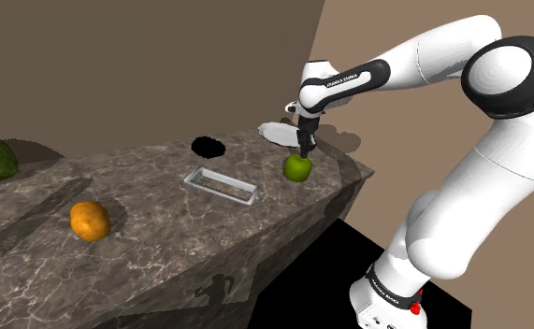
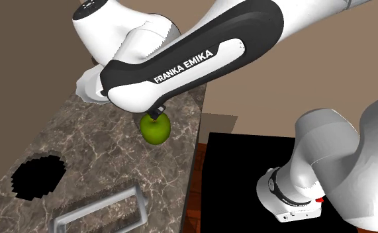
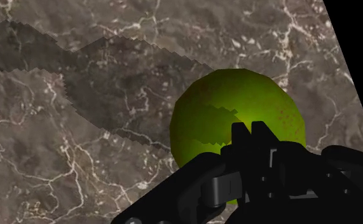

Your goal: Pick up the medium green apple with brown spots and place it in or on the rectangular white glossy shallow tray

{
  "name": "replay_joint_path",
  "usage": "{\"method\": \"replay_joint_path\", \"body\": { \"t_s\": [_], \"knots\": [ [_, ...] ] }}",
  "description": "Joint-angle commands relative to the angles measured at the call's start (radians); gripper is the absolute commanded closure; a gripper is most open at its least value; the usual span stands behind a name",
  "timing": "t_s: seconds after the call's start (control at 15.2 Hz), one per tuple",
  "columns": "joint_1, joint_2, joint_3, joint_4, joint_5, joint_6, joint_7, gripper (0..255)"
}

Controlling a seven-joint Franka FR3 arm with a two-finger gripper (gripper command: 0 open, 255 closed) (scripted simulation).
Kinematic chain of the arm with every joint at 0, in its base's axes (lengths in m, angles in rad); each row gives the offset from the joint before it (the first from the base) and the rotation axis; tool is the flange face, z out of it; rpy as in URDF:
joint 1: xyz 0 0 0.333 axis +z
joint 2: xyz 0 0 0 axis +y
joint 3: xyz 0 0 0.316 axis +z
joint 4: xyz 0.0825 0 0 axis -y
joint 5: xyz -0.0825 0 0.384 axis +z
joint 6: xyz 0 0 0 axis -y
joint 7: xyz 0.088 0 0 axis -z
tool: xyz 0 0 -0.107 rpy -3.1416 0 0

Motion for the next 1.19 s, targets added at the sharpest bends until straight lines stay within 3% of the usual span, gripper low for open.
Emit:
{"method": "replay_joint_path", "body": {
  "t_s": [0.0, 0.26, 1.12],
  "knots": [
    [0.000, 0.000, 0.000, 0.000, 0.000, 0.000, 0.000, 255],
    [0.000, 0.000, 0.000, 0.000, 0.000, 0.000, 0.000, 255],
    [0.004, -0.067, 0.014, 0.113, -0.010, -0.177, -0.005, 255]
  ]
}}
